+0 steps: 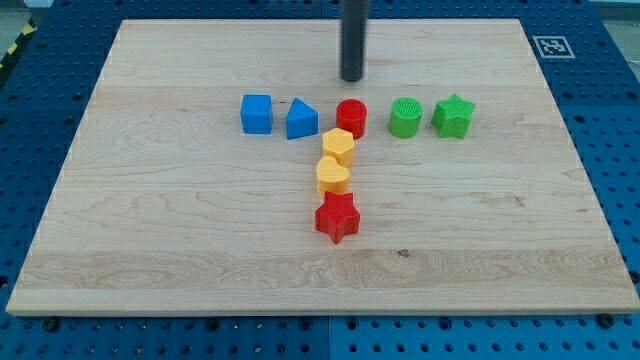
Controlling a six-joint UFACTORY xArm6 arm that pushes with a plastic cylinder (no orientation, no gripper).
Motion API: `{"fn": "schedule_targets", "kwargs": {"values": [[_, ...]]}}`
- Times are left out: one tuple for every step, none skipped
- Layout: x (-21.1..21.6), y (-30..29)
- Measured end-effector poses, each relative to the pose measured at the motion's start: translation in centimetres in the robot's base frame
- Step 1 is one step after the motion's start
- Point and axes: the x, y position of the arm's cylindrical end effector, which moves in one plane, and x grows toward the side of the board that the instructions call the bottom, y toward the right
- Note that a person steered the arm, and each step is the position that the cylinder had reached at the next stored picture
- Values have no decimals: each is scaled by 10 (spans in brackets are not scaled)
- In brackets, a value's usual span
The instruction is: Move the green circle below the green star
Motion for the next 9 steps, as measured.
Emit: {"fn": "schedule_targets", "kwargs": {"values": [[20, 18], [37, 3], [40, 8], [64, 18], [77, 35], [96, 46], [111, 46], [126, 46], [134, 46]]}}
